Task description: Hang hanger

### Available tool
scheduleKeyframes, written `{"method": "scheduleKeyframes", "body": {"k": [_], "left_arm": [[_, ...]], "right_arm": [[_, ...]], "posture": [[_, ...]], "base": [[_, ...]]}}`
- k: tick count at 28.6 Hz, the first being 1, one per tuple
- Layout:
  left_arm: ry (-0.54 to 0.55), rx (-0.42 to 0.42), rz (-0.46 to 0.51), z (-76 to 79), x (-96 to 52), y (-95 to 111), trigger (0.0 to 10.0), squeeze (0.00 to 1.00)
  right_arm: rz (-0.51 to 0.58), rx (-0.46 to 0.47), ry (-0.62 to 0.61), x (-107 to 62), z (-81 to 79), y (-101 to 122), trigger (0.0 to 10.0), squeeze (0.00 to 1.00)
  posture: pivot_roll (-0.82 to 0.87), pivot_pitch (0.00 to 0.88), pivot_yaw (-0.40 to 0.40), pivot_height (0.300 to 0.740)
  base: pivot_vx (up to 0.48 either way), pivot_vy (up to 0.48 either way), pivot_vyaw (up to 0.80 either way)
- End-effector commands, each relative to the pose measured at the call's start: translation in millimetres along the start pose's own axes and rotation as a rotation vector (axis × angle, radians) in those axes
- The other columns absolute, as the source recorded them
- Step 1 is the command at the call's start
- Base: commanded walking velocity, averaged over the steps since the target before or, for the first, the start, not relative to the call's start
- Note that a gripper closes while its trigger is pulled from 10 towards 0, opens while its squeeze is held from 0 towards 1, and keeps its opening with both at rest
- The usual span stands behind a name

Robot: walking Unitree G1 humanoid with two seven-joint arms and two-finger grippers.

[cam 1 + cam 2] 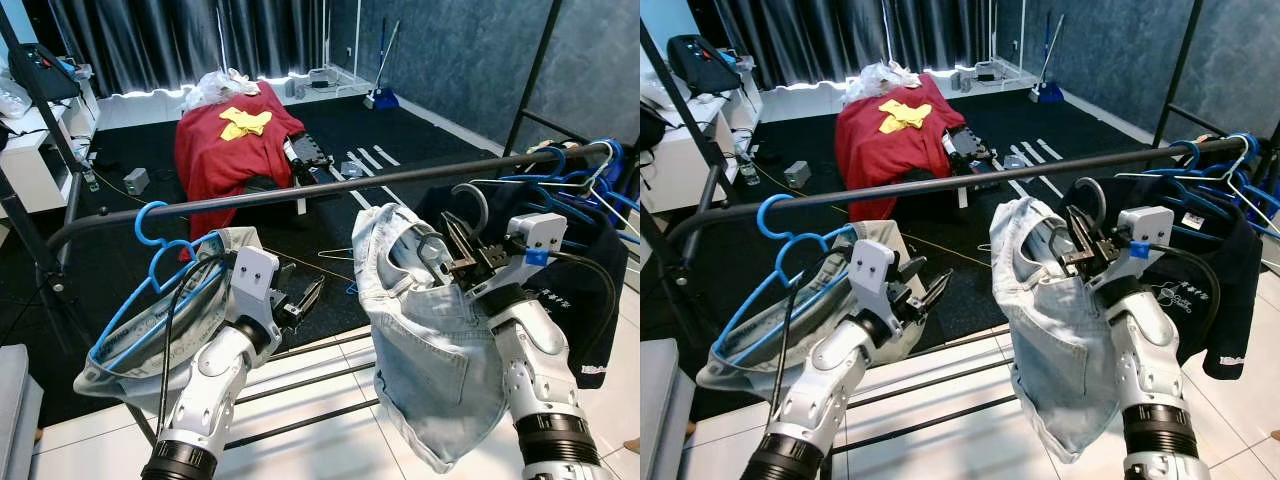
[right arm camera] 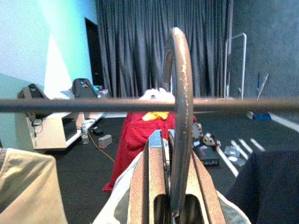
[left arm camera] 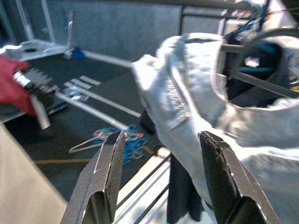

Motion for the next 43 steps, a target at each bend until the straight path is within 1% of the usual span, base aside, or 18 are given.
{"method": "scheduleKeyframes", "body": {"k": [1, 2, 4, 8, 12, 13, 14, 16, 18, 20, 21, 23, 28, 31, 39, 40, 42, 43], "left_arm": [[-0.076, 0.013, 0.033, 7.6, -1.9, 10, 10.0, 0.0], [-0.11, 0.018, 0.042, 11.6, -2.4, 14, 10.0, 0.0], [-0.11, 0.018, 0.042, 11.6, -2.4, 14, 10.0, 0.0], [-0.135, 0.035, 0.06, 14.6, -3.8, 20, 10.0, 0.0], [-0.136, 0.06, 0.054, 12.5, -5.9, 21, 10.0, 0.0], [-0.138, 0.075, 0.044, 11.4, -7.1, 21, 10.0, 0.0], [-0.138, 0.075, 0.044, 11.4, -7.1, 21, 10.0, 0.0], [-0.148, 0.095, 0.037, 9.5, -10.7, 24, 10.0, 0.0], [-0.151, 0.098, 0.036, 9.0, -12.0, 25, 10.0, 0.0], [-0.162, 0.103, 0.033, 9.1, -16.1, 27, 10.0, 0.0], [-0.162, 0.103, 0.033, 9.1, -16.1, 27, 10.0, 0.0], [-0.168, 0.113, 0.03, 7.9, -18.9, 30, 10.0, 0.0], [-0.166, 0.124, 0.027, 5.8, -23.0, 32, 10.0, 0.0], [-0.161, 0.129, 0.019, 5.1, -25.1, 31, 10.0, 0.0], [-0.156, 0.129, 0.016, 5.1, -26.8, 30, 10.0, 0.0], [-0.174, 0.115, 0.027, 8.8, -27.8, 32, 10.0, 0.0], [-0.174, 0.115, 0.027, 8.8, -27.8, 32, 10.0, 0.0], [-0.204, 0.092, 0.057, 14.4, -28.3, 38, 10.0, 0.0]], "right_arm": [[0.028, 0.004, 0.032, 15.6, 6.6, 12, 10.0, 0.0], [0.02, 0.007, 0.045, 21.7, 10.7, 13, 10.0, 0.0], [0.02, 0.007, 0.045, 21.7, 10.7, 13, 10.0, 0.0], [0.0, 0.032, 0.069, 31.6, 19.8, 13, 10.0, 0.0], [-0.032, 0.074, 0.131, 35.9, 18.9, 8, 10.0, 0.0], [-0.049, 0.102, 0.171, 37.5, 15.0, 5, 10.0, 0.0], [-0.049, 0.102, 0.171, 37.5, 15.0, 5, 10.0, 0.0], [-0.079, 0.14, 0.242, 44.0, 4.2, 1, 10.0, 0.0], [-0.085, 0.146, 0.258, 46.2, 1.0, 0, 10.0, 0.0], [-0.1, 0.154, 0.29, 53.4, -8.1, -1, 10.0, 0.0], [-0.1, 0.154, 0.29, 53.4, -8.1, -1, 10.0, 0.0], [-0.105, 0.135, 0.289, 63.2, -15.1, 0, 10.0, 0.0], [-0.106, 0.129, 0.286, 74.9, -23.4, 4, 10.0, 0.0], [-0.118, 0.128, 0.309, 78.1, -30.2, 4, 10.0, 0.0], [-0.127, 0.125, 0.321, 79.4, -34.0, 2, 10.0, 0.0], [-0.125, 0.125, 0.318, 80.5, -34.0, 3, 10.0, 0.0], [-0.125, 0.125, 0.318, 80.5, -34.0, 3, 10.0, 0.0], [-0.124, 0.124, 0.317, 80.7, -33.3, 3, 10.0, 0.0]], "posture": [[-0.15, 0.045, 0.012, 0.74], [-0.15, 0.049, 0.009, 0.74], [-0.15, 0.049, 0.009, 0.74], [-0.13, 0.059, 0.0, 0.74], [-0.12, 0.071, -0.001, 0.74], [-0.12, 0.075, -0.001, 0.74], [-0.12, 0.075, -0.001, 0.74], [-0.1, 0.09, -0.01, 0.74], [-0.1, 0.093, -0.011, 0.74], [-0.09, 0.099, -0.017, 0.74], [-0.09, 0.099, -0.017, 0.74], [-0.08, 0.102, -0.022, 0.74], [-0.07, 0.111, -0.033, 0.74], [-0.06, 0.116, -0.042, 0.74], [-0.05, 0.116, -0.048, 0.74], [-0.05, 0.113, -0.055, 0.74], [-0.05, 0.113, -0.055, 0.74], [-0.05, 0.107, -0.052, 0.74]], "base": [[0.0, 0.0, 0.0], [0.0, 0.0, 0.0], [0.0, 0.0, 0.0], [0.0, 0.0, 0.0], [0.0, 0.0, 0.0], [0.0, 0.0, 0.0], [0.0, 0.0, 0.0], [0.0, 0.0, 0.0], [0.0, 0.0, 0.0], [0.0, 0.0, 0.0], [0.0, 0.0, 0.0], [0.0, 0.0, 0.0], [0.0, 0.0, 0.0], [0.0, 0.0, 0.0], [0.0, 0.0, 0.0], [0.0, 0.0, 0.0], [0.0, 0.0, 0.0], [0.0, 0.0, 0.0]]}}
Point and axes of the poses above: a point about 5 cm out from each wrist's last joint towards the gripper, its own x axis pointing out of the wrist towards the gripper, its own y axis along the axis of the wrist's last joint, z = x × y, the point moved 4 cm from there along x, pointing out of the wrist towards the gripper, and after that the axes turned 14 degrees about -x, right-handed, at the moved point
